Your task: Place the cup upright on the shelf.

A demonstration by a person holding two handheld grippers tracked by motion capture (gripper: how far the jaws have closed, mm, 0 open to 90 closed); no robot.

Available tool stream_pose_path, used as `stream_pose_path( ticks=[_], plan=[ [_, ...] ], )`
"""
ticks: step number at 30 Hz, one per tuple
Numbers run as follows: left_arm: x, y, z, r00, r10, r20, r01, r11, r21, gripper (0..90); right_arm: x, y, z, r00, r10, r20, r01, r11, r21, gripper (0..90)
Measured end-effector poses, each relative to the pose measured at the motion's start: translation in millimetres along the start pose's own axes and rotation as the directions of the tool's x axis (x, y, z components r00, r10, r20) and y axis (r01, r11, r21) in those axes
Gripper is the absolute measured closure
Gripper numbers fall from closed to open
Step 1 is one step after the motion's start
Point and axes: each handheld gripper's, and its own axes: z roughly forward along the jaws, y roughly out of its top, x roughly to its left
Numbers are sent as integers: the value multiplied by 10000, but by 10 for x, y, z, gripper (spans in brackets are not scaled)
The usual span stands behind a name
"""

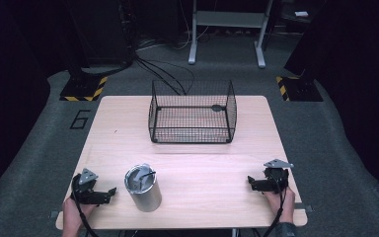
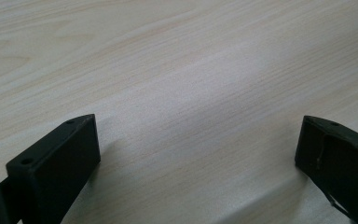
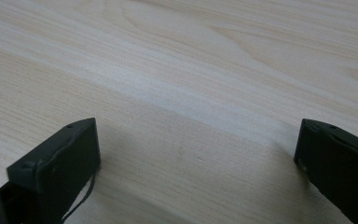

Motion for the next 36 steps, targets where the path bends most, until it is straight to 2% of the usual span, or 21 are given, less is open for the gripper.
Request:
stream_pose_path(
  ticks=[7, 8, 15, 23, 24, 26, 29, 31, 32, 35, 36],
  plan=[
    [0, 0, 0, 10000, 2, 7, -2, 10000, 5, 0, -9, -2, -3, 9999, -126, -5, 126, 9999, 34, 0],
    [0, 1, -1, 10000, 0, 9, 0, 10000, 8, 0, 0, 0, 0, 10000, 1, -2, -1, 10000, -1, 0],
    [-6, 1, 6, 10000, 14, -6, -14, 10000, -75, 0, -1, 0, 0, 10000, 0, -2, 0, 10000, -5, 0],
    [8, 10, 15, 9996, 262, 139, -259, 9995, -206, 0, -1, 1, 0, 10000, -9, -4, 9, 10000, 0, 0],
    [17, 12, 3, 9991, 345, 225, -342, 9993, -151, 0, 0, 1, 0, 10000, 12, -6, -12, 10000, -5, 0],
    [13, 2, -11, 9991, 289, 325, -276, 9989, -389, 0, -5, 0, -2, 10000, -49, 5, 49, 10000, 13, 0],
    [0, 1, -40, 9984, 293, 493, -269, 9984, -489, 0, -4, 1, -1, 10000, -32, 0, 32, 10000, -5, 0],
    [-15, 5, -70, 9970, 422, 651, -385, 9976, -578, 0, -2, 0, -1, 10000, -10, -2, 10, 10000, 0, 0],
    [-38, 12, -100, 9949, 504, 874, -437, 9961, -770, 0, -3, 0, -1, 10000, -20, -1, 20, 10000, 3, 0],
    [-60, 22, -137, 9923, 687, 1030, -592, 9940, -920, 0, -8, -1, -3, 10000, -76, 19, 76, 10000, 20, 0],
    [-83, 31, -177, 9890, 795, 1249, -666, 9923, -1040, 0, -8, -1, -3, 10000, -69, 19, 69, 10000, 17, 0]
  ],
)
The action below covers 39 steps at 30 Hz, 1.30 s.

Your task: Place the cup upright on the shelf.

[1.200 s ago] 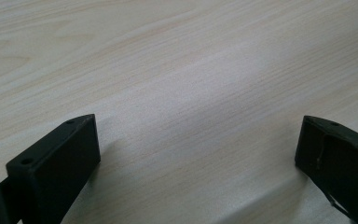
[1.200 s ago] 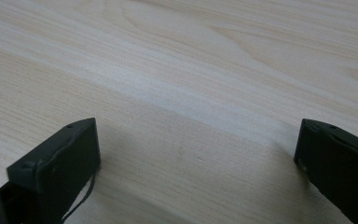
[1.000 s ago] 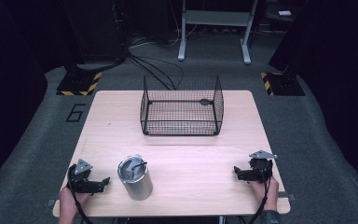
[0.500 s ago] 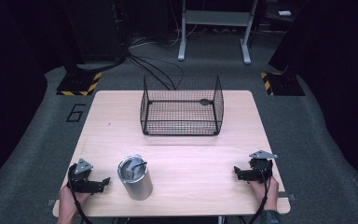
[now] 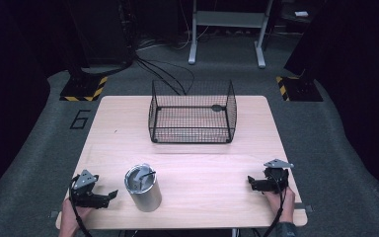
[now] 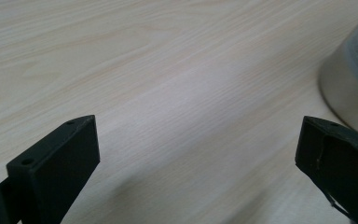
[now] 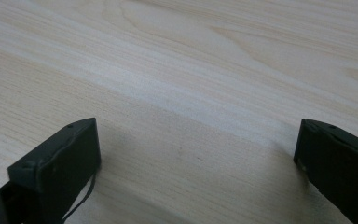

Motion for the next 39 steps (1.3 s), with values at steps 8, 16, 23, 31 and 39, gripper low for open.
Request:
stream_pose_path(
  ticks=[8, 16, 23, 31, 39],
  plan=[
    [-121, 65, -132, 9963, 377, 771, -328, 9974, -644, 0, 0, -1, 0, 10000, 2, 4, -2, 10000, -4, 0],
    [-246, 136, -239, 9864, 689, 1490, -496, 9903, -1295, 0, 1, -1, 0, 10000, 5, 5, -5, 10000, -4, 0],
    [-345, 197, -287, 9719, 1087, 2086, -738, 9829, -1685, 0, 0, -1, 0, 10000, 2, 4, -2, 10000, -3, 0],
    [-483, 285, -321, 9553, 1475, 2562, -921, 9720, -2161, 0, 1, -1, 0, 10000, 7, 4, -7, 10000, -1, 0],
    [-636, 395, -321, 9363, 1996, 2889, -1212, 9559, -2675, 0, 0, -1, 0, 10000, 4, 3, -4, 10000, 0, 0]
  ],
)
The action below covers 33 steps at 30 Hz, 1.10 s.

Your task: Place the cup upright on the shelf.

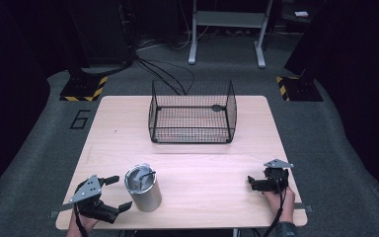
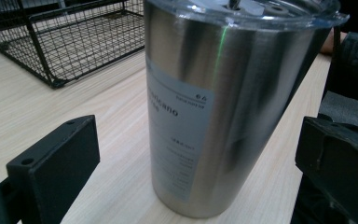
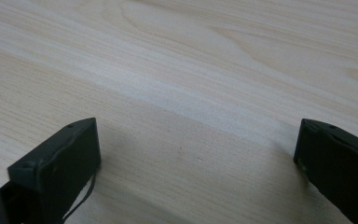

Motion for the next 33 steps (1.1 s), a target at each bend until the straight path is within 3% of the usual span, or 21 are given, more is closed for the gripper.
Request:
stream_pose_path(
  ticks=[6, 12, 21, 33],
  plan=[
    [-7, 42, 54, 9999, 60, 90, -59, 9999, -135, 0, 0, 0, 0, 10000, 1, 1, -1, 10000, -3, 0],
    [-54, 102, 147, 9989, 78, 456, -61, 9993, -356, 0, 0, 0, 0, 10000, -2, 2, 2, 10000, -6, 0],
    [-73, 159, 257, 9983, 239, 529, -206, 9978, -629, 0, 0, -1, 0, 10000, 1, 3, -1, 10000, -3, 0],
    [-103, 206, 388, 9986, 103, 526, -57, 9962, -873, 0, 0, -1, 0, 10000, -1, 3, 1, 10000, -2, 0]
  ],
)
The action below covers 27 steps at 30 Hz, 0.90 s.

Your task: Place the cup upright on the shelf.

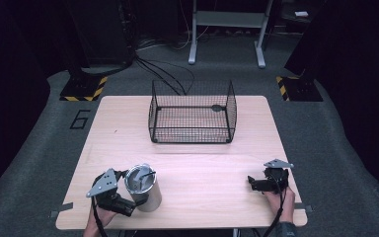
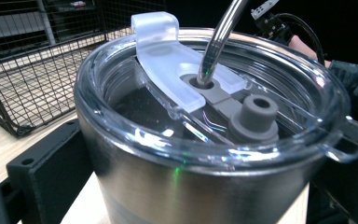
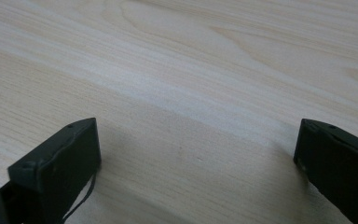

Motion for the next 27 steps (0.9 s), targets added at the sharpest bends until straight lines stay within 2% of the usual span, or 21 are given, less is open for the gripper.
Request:
stream_pose_path(
  ticks=[2, 4, 7, 12, 18, 23, 27],
  plan=[
    [7, 5, 15, 9999, 121, -89, -122, 9999, -24, 0, 0, 0, 0, 10000, 0, -1, 0, 10000, -2, 0],
    [-6, 10, 40, 10000, 32, -73, -32, 10000, -13, 0, 0, 0, 0, 10000, 1, -1, -1, 10000, -2, 0],
    [-7, 16, 67, 9996, 204, -169, -204, 9998, -9, 0, 0, 0, 0, 10000, 3, 1, -3, 10000, -3, 0],
    [-40, 12, 109, 9990, 87, -446, -93, 9999, -129, 16, 0, 0, 0, 10000, 0, -1, 0, 10000, -1, 0],
    [-68, 7, 121, 9967, 186, -786, -201, 9996, -193, 30, 0, 0, 0, 10000, 6, 0, -6, 10000, 0, 0],
    [-82, -14, 125, 9959, 216, -878, -251, 9989, -392, 37, 0, 0, 0, 10000, 4, 4, -4, 10000, -5, 0],
    [-89, 1, 125, 9957, 329, -869, -350, 9991, -233, 38, 0, 0, -1, 10000, 2, 4, -2, 10000, -3, 1]
  ],
)
